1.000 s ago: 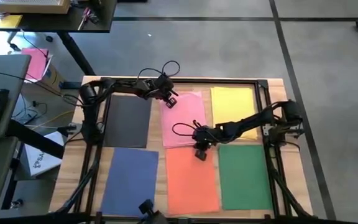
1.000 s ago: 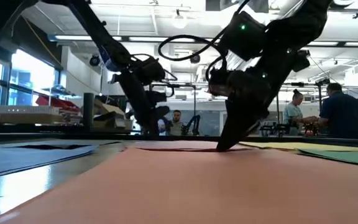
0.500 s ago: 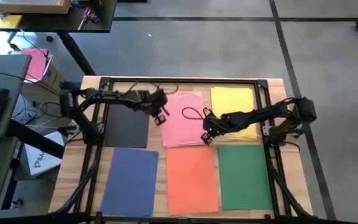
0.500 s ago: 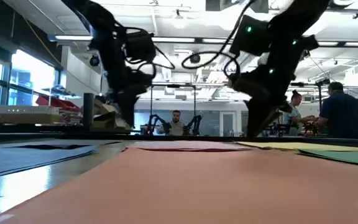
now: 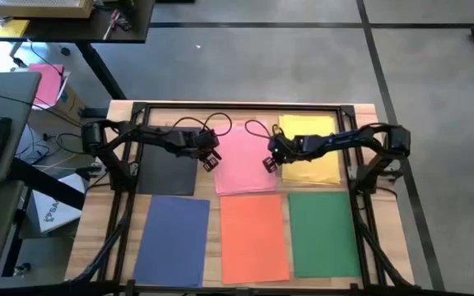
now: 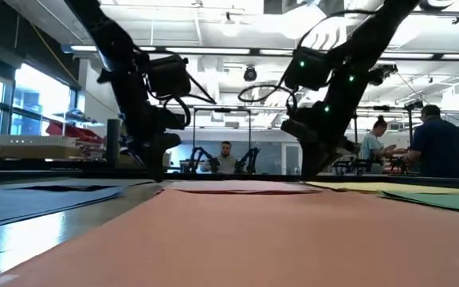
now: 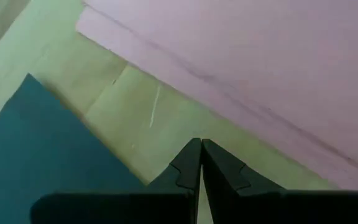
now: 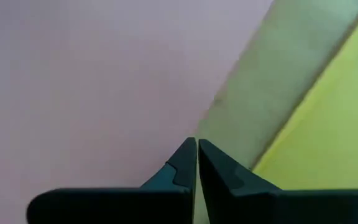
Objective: Organize paper
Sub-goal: Adjust the colored papers
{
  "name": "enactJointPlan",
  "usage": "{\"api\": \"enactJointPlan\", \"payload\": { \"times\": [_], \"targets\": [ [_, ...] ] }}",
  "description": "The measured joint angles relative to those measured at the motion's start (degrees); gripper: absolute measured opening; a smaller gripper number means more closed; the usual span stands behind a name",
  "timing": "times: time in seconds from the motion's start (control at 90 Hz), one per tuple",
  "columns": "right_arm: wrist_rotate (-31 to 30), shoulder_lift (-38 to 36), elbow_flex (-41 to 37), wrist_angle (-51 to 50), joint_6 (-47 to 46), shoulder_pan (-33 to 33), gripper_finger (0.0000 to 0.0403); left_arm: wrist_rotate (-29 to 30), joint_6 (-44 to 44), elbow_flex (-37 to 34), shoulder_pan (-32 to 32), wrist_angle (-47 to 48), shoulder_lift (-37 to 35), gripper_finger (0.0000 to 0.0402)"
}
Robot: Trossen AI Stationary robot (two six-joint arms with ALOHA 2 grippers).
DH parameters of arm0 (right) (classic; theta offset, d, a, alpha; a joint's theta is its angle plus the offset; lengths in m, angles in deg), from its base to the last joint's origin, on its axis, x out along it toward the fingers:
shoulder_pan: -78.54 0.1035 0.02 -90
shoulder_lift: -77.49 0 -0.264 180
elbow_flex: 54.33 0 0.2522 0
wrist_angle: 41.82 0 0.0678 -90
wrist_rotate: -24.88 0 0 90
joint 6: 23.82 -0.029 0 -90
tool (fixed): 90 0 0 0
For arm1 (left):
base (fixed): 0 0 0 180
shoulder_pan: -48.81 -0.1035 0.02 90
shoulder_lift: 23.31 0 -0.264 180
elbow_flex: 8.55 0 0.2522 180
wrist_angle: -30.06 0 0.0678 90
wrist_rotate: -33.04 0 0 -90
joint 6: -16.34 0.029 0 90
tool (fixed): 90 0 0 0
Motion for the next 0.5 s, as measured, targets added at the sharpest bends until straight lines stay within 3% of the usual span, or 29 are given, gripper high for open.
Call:
{"api": "enactJointPlan", "payload": {
  "times": [0.222,0.311,0.5],
  "targets": [
    [1.82,2.9,0.13,1.95,0.06,-1.47,0.0,-5.61,-0.22,-3.05,-1.73,-9.3,1.35,0.0],
    [4.53,3.41,0.11,4.87,0.32,-1.25,0.0,-5.66,-0.41,-3.01,-1.97,-10.09,2.48,0.0],
    [4.54,3.55,0.11,5.54,1.79,-0.29,0.0,-5.71,-0.42,-3.07,-2.03,-11.89,2.82,0.0]
  ]
}}
